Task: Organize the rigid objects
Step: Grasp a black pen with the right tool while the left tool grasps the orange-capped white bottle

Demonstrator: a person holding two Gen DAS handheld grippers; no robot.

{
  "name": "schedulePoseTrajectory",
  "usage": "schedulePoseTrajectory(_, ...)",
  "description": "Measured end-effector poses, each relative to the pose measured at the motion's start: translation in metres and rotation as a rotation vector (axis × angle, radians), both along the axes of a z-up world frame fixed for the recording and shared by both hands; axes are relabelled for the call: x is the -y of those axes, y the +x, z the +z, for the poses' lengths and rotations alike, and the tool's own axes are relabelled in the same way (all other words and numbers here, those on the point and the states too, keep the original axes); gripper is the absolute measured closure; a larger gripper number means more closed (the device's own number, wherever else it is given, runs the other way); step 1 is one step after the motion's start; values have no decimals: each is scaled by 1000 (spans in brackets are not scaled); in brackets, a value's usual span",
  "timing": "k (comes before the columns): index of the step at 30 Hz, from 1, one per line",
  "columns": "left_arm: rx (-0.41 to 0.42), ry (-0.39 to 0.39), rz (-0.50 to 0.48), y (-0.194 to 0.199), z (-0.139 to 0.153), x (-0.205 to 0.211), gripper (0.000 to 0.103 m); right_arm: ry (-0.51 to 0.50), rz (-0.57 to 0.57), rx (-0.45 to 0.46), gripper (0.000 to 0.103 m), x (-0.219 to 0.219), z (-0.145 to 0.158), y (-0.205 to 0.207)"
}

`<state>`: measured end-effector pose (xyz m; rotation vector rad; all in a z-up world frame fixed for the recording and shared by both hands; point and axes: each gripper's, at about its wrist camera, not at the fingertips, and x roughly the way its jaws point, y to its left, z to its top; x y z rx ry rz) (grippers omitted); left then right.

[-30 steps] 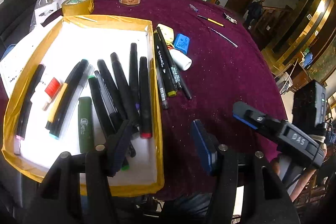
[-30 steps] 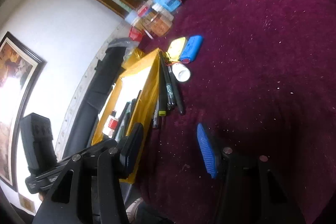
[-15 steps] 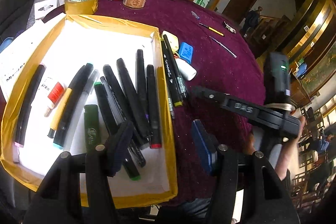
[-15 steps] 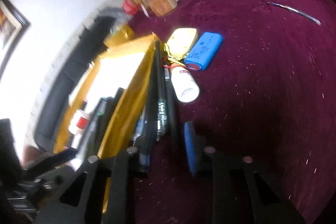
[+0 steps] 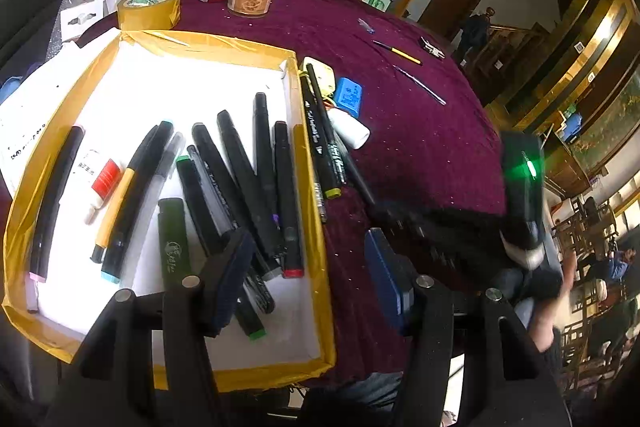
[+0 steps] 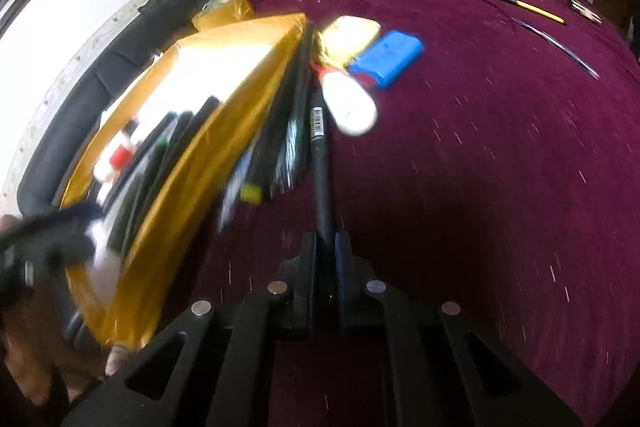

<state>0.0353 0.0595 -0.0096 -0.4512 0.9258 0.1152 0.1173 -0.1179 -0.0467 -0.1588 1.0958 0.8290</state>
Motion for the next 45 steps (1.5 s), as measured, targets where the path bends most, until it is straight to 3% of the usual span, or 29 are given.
schedulePoseTrajectory(5, -21, -8, -31, 8, 0, 12, 46, 23, -81, -14, 95, 61, 1, -24)
schedulePoseTrajectory(11, -50, -2, -62, 30, 1, 27, 46, 80, -228, -28, 94, 112, 1, -19)
schedulePoseTrajectory(13, -61, -9, -66, 40, 2, 30, 46, 111, -249, -43, 90, 113, 3, -14)
schedulePoseTrajectory(17, -81, -20, -79, 62, 4, 31, 46, 163, -239, -21, 66, 104, 8, -4)
schedulePoseTrajectory(21, -144, -80, -45, 100, -2, 26, 46, 132, -245, 12, 67, 89, 4, 1)
schedulePoseTrajectory(23, -166, -57, -9, 122, -2, 26, 46, 124, -246, 34, 70, 86, 2, 0)
schedulePoseTrajectory(26, -222, -8, 1, 163, -11, 31, 47, 92, -283, 84, 87, 86, -1, -4)
schedulePoseTrajectory(29, -340, -7, 3, 200, -35, 33, 49, 110, -288, 72, 89, 90, -1, -2)
schedulePoseTrajectory(32, -412, 56, 30, 218, -54, 35, 53, 117, -292, 66, 89, 91, -1, -1)
schedulePoseTrajectory(37, -417, 69, 53, 215, -59, 38, 62, 98, -288, 90, 89, 86, 0, -4)
schedulePoseTrajectory(39, -426, 84, 40, 205, -59, 43, 73, 100, -289, 88, 89, 86, 0, -5)
schedulePoseTrajectory(45, -411, 59, -122, 147, -58, 71, 75, 125, -297, 68, 89, 91, -2, -4)
